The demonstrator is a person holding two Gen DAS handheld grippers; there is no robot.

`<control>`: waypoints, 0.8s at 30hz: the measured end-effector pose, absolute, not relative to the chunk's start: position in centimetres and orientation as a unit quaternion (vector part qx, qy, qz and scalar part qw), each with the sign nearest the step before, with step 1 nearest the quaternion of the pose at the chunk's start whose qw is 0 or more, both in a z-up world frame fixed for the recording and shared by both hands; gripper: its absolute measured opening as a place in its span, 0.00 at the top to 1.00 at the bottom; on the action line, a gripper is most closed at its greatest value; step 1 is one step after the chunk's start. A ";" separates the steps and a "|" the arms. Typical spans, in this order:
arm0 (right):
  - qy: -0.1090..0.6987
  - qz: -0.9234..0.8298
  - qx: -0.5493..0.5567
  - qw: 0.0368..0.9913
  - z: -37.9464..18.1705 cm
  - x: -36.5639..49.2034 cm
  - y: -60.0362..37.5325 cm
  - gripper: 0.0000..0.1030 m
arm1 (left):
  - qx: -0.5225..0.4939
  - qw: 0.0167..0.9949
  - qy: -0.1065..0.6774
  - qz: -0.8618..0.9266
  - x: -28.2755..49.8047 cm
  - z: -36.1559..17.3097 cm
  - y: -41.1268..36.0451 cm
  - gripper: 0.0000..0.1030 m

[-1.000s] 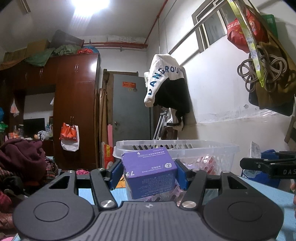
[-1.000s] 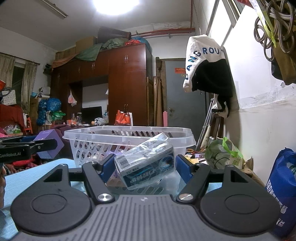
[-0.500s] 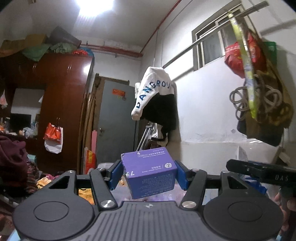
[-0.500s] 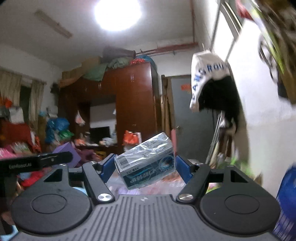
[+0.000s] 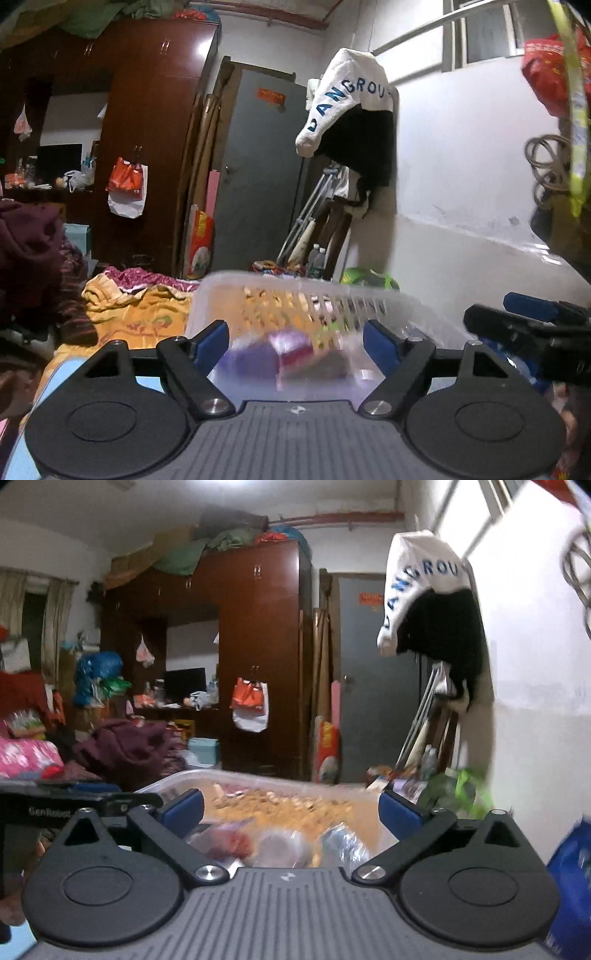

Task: Organize objects
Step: 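Grasp the white KENT pack with the left tool while the right tool grasps the red wrapped ball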

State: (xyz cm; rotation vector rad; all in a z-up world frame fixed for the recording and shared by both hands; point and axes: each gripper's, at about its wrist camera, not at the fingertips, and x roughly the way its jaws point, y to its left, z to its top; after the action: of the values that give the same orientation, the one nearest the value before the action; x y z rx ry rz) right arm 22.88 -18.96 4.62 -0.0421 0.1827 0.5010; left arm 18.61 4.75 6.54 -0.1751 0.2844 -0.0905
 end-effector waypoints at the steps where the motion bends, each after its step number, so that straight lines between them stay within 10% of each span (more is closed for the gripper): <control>1: 0.091 0.257 -0.011 0.962 4.1 21.9 -19.5 0.00 | -0.081 0.985 0.142 -0.055 17.3 6.2 4.7 0.14; 12: 0.184 0.257 0.037 0.948 -1.3 23.4 -20.4 0.00 | 0.001 0.954 0.292 -0.074 16.7 -1.2 0.7 0.14; 19: 0.215 0.270 0.065 0.936 -3.7 23.4 -19.6 0.00 | 0.023 0.946 0.316 -0.072 16.7 -1.6 0.2 0.56; 24: 0.250 0.278 0.041 0.927 -4.3 23.6 -17.6 0.00 | -0.016 0.948 0.309 -0.070 16.1 -1.4 3.5 0.60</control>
State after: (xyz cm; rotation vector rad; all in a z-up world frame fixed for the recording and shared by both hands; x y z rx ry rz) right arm 23.57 -17.64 -4.34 0.0831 0.5122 0.5708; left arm 16.13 3.49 -1.44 -0.0332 0.6285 -0.1428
